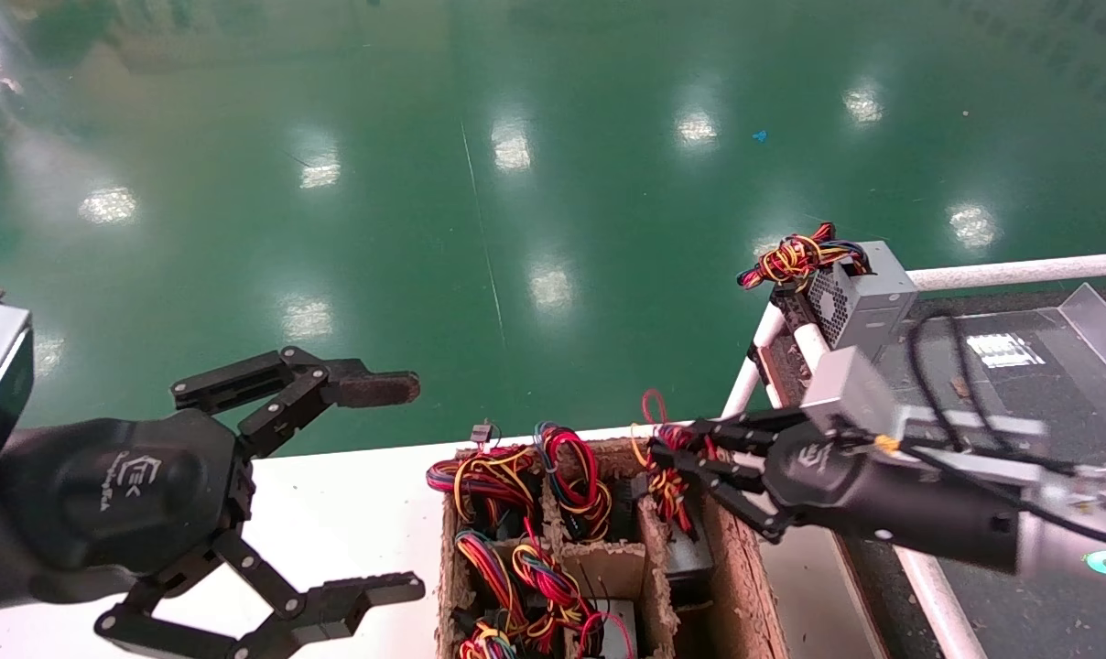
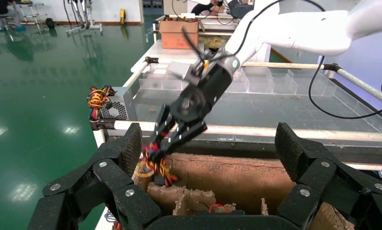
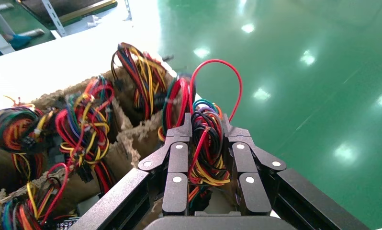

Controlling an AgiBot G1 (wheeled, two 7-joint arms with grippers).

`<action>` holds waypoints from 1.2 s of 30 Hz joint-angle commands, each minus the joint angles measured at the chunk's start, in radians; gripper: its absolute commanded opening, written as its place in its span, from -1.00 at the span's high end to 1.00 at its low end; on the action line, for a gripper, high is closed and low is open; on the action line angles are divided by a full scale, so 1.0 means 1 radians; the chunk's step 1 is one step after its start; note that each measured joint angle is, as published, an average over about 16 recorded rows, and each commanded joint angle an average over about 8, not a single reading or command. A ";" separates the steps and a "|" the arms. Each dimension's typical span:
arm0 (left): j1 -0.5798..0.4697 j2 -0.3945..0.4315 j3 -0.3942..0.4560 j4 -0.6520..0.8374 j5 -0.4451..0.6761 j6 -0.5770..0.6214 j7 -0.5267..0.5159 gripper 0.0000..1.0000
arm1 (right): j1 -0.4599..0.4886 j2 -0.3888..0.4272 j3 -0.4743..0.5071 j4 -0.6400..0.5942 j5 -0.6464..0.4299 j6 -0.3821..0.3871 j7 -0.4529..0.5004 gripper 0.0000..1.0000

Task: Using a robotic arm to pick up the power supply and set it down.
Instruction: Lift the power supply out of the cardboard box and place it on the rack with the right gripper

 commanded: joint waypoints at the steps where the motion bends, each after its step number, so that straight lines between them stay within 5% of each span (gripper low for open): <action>1: 0.000 0.000 0.000 0.000 0.000 0.000 0.000 -1.00 | -0.011 0.025 0.017 0.042 0.016 0.007 0.002 1.00; 9: 0.000 0.000 0.001 0.000 0.000 0.000 0.000 -1.00 | -0.006 0.108 0.148 0.120 0.145 0.019 -0.063 1.00; 17: 0.000 -0.001 0.001 0.000 -0.001 -0.001 0.001 -1.00 | 0.075 0.108 0.248 0.117 0.211 0.066 -0.149 1.00; 28: 0.000 -0.001 0.002 0.000 -0.001 -0.001 0.001 -1.00 | 0.191 0.092 0.313 0.102 0.132 0.223 -0.273 1.00; 36: -0.001 -0.001 0.003 0.000 -0.002 -0.001 0.001 -1.00 | 0.211 0.150 0.311 0.039 0.045 0.297 -0.267 1.00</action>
